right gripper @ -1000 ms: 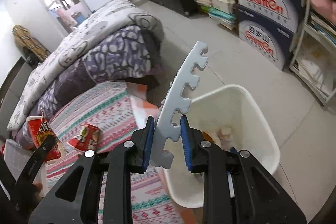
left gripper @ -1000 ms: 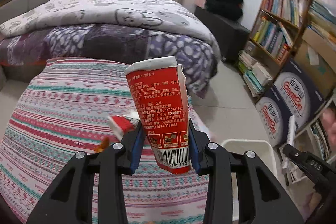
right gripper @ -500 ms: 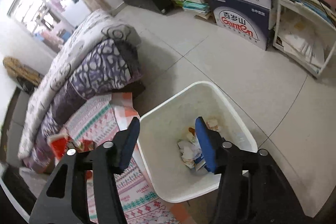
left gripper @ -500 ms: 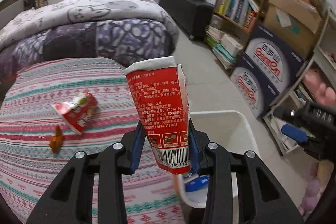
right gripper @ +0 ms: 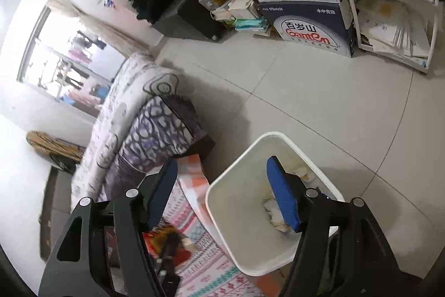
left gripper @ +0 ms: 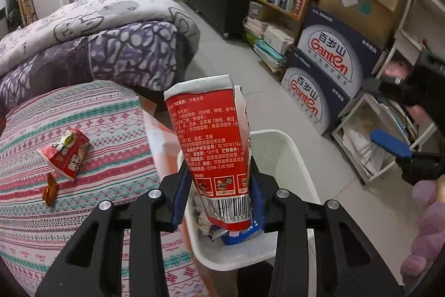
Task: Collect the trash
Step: 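Drop the foam strip in the wastebasket with the right tool while the left carries the packet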
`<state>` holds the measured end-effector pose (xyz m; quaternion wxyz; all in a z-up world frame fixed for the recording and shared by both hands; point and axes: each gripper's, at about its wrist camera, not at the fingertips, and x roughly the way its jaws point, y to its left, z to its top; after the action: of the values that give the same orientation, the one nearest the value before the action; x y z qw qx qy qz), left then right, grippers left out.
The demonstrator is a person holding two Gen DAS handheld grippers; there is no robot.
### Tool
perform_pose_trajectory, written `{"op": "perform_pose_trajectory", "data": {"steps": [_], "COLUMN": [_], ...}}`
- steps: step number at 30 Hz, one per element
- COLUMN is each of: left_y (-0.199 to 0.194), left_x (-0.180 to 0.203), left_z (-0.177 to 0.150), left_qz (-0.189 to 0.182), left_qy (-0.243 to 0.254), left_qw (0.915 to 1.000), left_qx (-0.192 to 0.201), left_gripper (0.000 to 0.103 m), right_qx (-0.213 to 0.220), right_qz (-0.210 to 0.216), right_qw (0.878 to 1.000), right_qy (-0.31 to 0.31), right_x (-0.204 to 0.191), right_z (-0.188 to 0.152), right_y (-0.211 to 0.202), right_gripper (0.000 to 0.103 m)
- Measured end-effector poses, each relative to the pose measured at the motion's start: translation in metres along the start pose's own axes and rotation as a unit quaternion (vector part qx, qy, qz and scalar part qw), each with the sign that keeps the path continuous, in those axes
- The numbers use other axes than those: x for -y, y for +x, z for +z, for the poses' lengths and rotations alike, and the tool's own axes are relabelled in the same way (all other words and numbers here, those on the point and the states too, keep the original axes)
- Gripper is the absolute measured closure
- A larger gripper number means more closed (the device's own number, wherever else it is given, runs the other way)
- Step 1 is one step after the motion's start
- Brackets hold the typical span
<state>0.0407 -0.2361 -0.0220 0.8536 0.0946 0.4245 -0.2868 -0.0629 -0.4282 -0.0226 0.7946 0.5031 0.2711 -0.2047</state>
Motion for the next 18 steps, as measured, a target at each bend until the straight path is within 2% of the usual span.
{"op": "perform_pose_trajectory", "data": {"steps": [6, 8, 10, 14, 18], "left_y": [0.01, 0.012, 0.014, 0.014, 0.013], "left_x": [0.03, 0.035, 0.038, 0.036, 0.024], "left_z": [0.006, 0.009, 0.011, 0.01, 0.007], "left_qz": [-0.014, -0.019, -0.026, -0.021, -0.007], "left_qy": [0.022, 0.023, 0.021, 0.025, 0.025], "left_qw": [0.9996, 0.9994, 0.9992, 0.9991, 0.9992], "left_qx": [-0.011, -0.017, -0.021, -0.027, -0.032], "left_gripper": [0.06, 0.051, 0.036, 0.034, 0.03], "right_qx": [0.024, 0.033, 0.04, 0.04, 0.026], "right_qz": [0.007, 0.007, 0.006, 0.005, 0.002], "right_qw": [0.999, 0.998, 0.997, 0.998, 0.999], "right_qy": [0.047, 0.057, 0.06, 0.054, 0.043], "right_x": [0.018, 0.023, 0.025, 0.021, 0.011], "right_z": [0.014, 0.017, 0.02, 0.02, 0.011], "right_y": [-0.011, -0.015, -0.018, -0.015, -0.004], "right_gripper": [0.032, 0.03, 0.028, 0.024, 0.012]}}
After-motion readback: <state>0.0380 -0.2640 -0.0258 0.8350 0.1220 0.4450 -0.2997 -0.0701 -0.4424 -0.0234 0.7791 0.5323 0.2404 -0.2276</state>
